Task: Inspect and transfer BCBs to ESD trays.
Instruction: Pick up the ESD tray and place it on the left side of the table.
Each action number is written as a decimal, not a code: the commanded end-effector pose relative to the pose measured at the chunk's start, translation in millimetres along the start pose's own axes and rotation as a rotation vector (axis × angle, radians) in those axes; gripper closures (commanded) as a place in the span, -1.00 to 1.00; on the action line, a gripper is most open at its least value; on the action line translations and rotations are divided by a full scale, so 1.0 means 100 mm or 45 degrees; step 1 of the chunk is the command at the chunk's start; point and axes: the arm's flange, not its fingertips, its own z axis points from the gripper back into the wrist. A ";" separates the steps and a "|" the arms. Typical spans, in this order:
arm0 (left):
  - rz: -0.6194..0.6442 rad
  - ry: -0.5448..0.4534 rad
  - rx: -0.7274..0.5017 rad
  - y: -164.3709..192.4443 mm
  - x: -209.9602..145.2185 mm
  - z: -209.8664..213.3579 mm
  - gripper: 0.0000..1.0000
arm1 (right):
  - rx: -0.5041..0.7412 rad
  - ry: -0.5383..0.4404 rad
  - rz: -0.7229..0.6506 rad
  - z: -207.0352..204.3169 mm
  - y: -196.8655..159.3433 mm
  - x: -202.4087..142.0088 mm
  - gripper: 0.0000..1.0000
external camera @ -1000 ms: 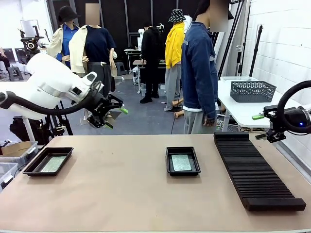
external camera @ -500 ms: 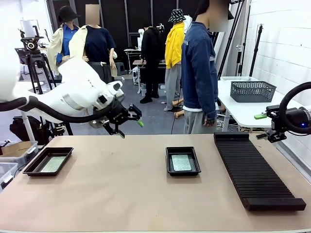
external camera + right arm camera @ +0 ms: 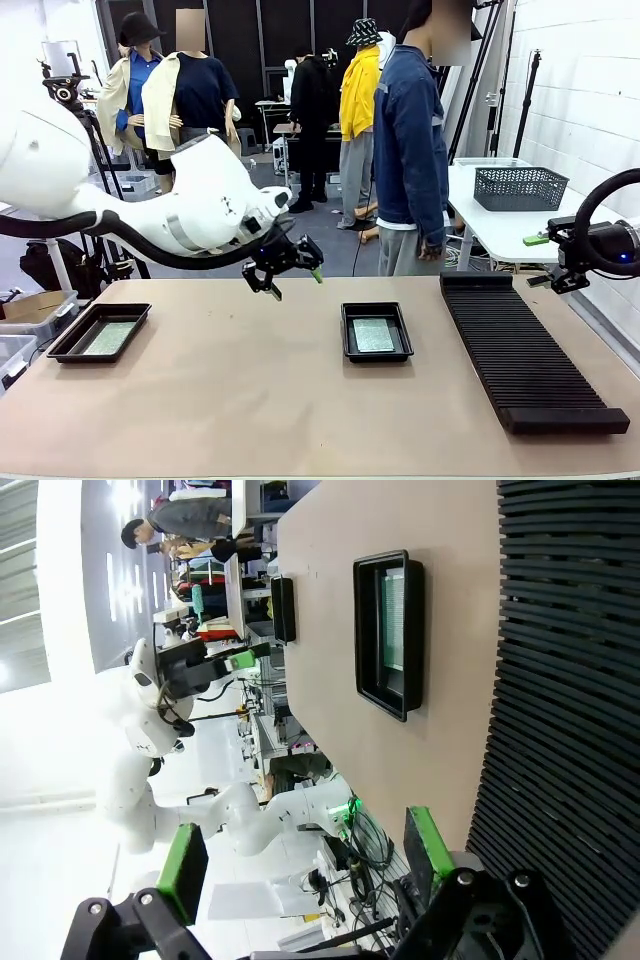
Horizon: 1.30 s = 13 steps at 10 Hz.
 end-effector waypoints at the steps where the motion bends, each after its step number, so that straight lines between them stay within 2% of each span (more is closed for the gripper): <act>1: 0.023 0.008 0.055 -0.18 0.11 -0.18 -1.00 | -0.016 -0.016 -0.015 -0.02 0.02 -0.02 -1.00; 6: 0.028 0.138 0.111 -0.42 0.28 -0.72 -1.00 | -0.016 -0.016 -0.015 -0.02 0.02 -0.02 -1.00; 13: 0.063 0.199 0.154 -0.54 0.37 -1.26 -1.00 | -0.016 -0.016 -0.015 -0.02 0.02 -0.02 -1.00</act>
